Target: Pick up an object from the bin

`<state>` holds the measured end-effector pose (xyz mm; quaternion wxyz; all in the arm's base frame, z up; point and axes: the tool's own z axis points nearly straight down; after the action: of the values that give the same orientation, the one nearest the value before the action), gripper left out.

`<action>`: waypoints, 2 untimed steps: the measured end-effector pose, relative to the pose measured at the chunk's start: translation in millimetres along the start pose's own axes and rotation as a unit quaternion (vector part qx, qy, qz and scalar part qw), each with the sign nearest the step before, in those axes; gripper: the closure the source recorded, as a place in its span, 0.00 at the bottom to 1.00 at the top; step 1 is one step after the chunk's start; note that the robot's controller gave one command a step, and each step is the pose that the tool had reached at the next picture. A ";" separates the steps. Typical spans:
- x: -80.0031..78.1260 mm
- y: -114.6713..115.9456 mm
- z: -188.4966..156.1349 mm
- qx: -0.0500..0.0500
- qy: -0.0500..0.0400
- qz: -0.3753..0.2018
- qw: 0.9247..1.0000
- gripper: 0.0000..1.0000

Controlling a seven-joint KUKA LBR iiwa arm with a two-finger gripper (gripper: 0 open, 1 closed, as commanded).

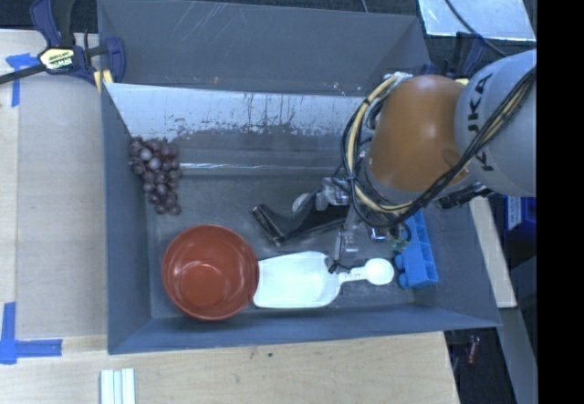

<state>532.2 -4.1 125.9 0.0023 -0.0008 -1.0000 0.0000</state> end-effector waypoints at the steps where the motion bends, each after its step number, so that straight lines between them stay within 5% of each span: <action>1: -1.8 -0.1 -4.4 0.000 -0.004 0.000 1.000 0.00; 2: 40.9 -50.0 53.4 0.001 -0.004 -0.089 0.996 0.00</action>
Offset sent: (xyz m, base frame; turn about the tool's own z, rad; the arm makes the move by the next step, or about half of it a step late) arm -0.0426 -0.0486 -0.0559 -0.1808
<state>491.0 -54.1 72.6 -0.0022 0.0883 -0.9961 0.0006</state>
